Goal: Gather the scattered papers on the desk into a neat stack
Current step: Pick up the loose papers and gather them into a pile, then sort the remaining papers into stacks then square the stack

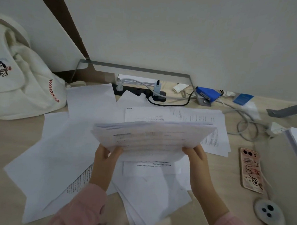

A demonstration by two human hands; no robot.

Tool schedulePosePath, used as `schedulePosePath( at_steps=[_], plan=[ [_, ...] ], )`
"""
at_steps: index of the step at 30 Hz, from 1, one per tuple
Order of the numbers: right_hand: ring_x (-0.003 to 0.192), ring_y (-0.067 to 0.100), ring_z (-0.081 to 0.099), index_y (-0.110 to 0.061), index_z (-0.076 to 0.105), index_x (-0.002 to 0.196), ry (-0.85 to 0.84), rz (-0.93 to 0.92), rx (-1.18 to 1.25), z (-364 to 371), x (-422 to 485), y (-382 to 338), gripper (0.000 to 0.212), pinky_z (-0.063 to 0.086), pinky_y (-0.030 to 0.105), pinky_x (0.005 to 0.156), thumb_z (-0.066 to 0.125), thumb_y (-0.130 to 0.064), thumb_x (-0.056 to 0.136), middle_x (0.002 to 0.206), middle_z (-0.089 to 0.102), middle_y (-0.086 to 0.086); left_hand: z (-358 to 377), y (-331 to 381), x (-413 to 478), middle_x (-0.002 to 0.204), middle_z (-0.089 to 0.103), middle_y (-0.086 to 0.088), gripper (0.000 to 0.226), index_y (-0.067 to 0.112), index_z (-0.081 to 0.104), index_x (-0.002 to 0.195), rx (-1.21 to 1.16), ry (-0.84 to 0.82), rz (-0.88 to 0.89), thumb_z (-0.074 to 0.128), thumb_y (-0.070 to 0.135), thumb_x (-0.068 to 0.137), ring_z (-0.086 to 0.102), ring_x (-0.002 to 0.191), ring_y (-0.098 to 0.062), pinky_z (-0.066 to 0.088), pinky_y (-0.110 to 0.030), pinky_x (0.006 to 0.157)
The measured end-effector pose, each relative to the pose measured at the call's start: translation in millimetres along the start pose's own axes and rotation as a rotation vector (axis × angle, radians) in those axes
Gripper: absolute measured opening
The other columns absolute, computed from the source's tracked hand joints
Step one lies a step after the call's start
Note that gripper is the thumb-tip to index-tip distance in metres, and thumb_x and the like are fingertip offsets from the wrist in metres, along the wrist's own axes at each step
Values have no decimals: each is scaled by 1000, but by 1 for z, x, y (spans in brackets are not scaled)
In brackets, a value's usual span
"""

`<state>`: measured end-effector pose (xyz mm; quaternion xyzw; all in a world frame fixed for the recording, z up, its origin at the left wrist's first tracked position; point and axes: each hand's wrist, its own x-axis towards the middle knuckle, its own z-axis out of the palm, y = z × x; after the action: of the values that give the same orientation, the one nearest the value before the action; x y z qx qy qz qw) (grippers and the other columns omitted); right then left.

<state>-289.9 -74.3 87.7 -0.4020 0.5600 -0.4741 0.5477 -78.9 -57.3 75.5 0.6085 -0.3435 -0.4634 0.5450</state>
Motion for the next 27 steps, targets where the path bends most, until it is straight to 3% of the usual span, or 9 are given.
schedulePosePath(
  at_steps=[2,5,7,8,10,13,17,20,27],
  plan=[
    [83,4,58,-12,60,95,-16,43,-47,-3,-4,4,18,48,14,69,51,-5,82,86,62,-7,0,-6,-1,71,54,1,13,17,55,79,14,31,-28,59,7,71,51,58,5,41,-4,56],
    [79,17,48,-3,57,82,-34,195,-135,-2,-9,18,21,38,25,66,51,-17,67,79,52,4,4,-16,-6,81,60,3,20,21,58,84,21,-33,-118,57,14,65,57,79,-9,44,-14,67],
    [76,15,45,3,54,84,-7,195,-109,-3,-9,21,20,36,23,65,53,-14,73,79,49,4,7,-16,-7,81,61,4,19,21,58,82,17,-29,-119,58,12,65,58,76,-3,44,-13,68],
    [74,14,46,-2,54,81,17,189,-87,-3,-9,19,6,37,22,66,53,-8,80,78,51,1,7,-14,-8,77,60,3,16,19,58,78,26,-8,-100,61,7,68,57,68,4,44,-9,64],
    [73,13,47,-11,54,74,48,162,-65,-6,-9,18,20,39,24,68,47,3,86,73,51,-1,5,-17,-9,66,51,-2,13,12,53,69,52,40,-86,64,7,70,50,56,3,42,-14,62],
    [78,12,51,-17,56,77,-18,206,-100,-11,-8,23,23,40,22,70,45,0,89,77,56,-4,6,-20,-12,68,47,-7,27,9,50,69,103,3,-151,62,29,54,45,67,-15,34,-28,67],
    [84,-6,64,-23,65,99,-50,179,-87,-27,-4,20,26,48,6,65,49,-5,91,89,71,-18,17,-19,-10,80,62,8,20,23,59,84,123,-61,-116,64,4,78,60,70,3,45,-11,64],
    [82,3,66,-18,66,98,60,148,-111,-50,-1,14,22,50,16,65,50,-4,90,91,72,-10,35,-22,-6,93,66,12,31,27,60,92,146,-173,-116,53,-3,87,63,75,12,50,-7,66],
    [71,21,53,-9,56,82,332,385,-324,-126,-1,58,13,43,30,63,45,-5,87,80,59,8,103,-69,-21,99,68,2,15,26,62,97,332,-444,-336,47,21,95,63,89,-14,51,-29,80]
  ],
)
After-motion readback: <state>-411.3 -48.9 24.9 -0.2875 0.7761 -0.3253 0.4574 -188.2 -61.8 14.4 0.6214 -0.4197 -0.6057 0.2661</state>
